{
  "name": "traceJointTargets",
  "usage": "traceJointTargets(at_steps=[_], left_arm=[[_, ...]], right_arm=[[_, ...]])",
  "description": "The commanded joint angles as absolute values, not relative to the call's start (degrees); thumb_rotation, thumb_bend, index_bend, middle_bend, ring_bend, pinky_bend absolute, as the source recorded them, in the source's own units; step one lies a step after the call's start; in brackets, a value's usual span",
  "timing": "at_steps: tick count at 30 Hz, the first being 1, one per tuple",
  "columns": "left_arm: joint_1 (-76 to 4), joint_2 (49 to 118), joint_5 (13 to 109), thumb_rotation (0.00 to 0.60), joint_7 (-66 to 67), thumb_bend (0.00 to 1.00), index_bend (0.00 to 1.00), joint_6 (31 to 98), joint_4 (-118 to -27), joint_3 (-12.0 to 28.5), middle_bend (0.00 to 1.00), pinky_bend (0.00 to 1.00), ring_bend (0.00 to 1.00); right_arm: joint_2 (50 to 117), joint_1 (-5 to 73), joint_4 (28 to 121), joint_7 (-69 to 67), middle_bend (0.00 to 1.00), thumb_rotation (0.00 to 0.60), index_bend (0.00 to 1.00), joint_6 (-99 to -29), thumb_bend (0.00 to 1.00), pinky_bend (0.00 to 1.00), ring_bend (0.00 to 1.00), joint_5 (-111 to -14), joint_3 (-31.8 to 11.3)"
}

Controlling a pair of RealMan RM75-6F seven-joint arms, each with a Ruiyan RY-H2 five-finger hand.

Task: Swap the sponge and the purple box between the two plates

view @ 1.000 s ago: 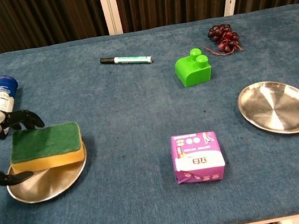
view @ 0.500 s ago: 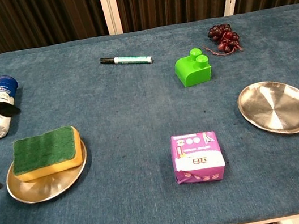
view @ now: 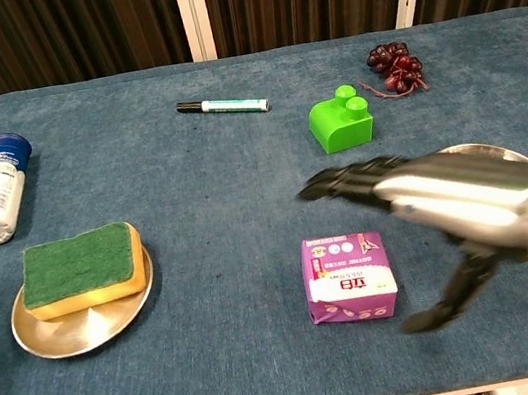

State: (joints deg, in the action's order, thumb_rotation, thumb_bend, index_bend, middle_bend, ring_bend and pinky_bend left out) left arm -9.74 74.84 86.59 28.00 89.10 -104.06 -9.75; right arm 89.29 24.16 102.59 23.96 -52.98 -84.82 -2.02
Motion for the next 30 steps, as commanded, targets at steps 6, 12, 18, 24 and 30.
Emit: traceJointTargets(at_steps=[6,12,18,24,30], left_arm=[[-8.4,74.1,87.2,0.600,25.5,0.04,0.16,88.2,-102.6,-8.7,0.17,0.31,0.15],[-7.8,74.1,87.7,0.600,24.9,0.04,0.16,87.5,-102.4,-7.9,0.17,0.31,0.15],[-7.5,74.0,87.7,0.600,24.8,0.04,0.16,86.6,-102.4,-7.0,0.17,0.31,0.15],[-7.1,73.6,87.7,0.600,24.2,0.04,0.16,86.4,-102.8,-6.0,0.17,0.31,0.15],[-6.7,73.2,87.9,0.600,23.2,0.04,0.16,86.0,-102.3,-5.4,0.17,0.31,0.15]], right_arm=[[96.7,27.4,98.9,33.4,0.19,0.600,0.11,-52.2,0.28,0.28,0.14,-76.0,-4.1],[97.8,27.7,97.5,35.7,0.45,0.600,0.47,-55.3,0.33,0.58,0.44,-75.6,-3.9],[98.5,27.6,96.2,35.8,0.64,0.600,0.71,-58.7,0.36,0.76,0.64,-76.6,-4.1],[96.1,27.4,96.1,34.0,0.67,0.600,0.75,-64.2,0.36,0.79,0.66,-80.2,-6.4],[89.2,26.2,95.9,31.2,0.67,0.600,0.74,-66.8,0.36,0.79,0.66,-78.4,-8.9]])
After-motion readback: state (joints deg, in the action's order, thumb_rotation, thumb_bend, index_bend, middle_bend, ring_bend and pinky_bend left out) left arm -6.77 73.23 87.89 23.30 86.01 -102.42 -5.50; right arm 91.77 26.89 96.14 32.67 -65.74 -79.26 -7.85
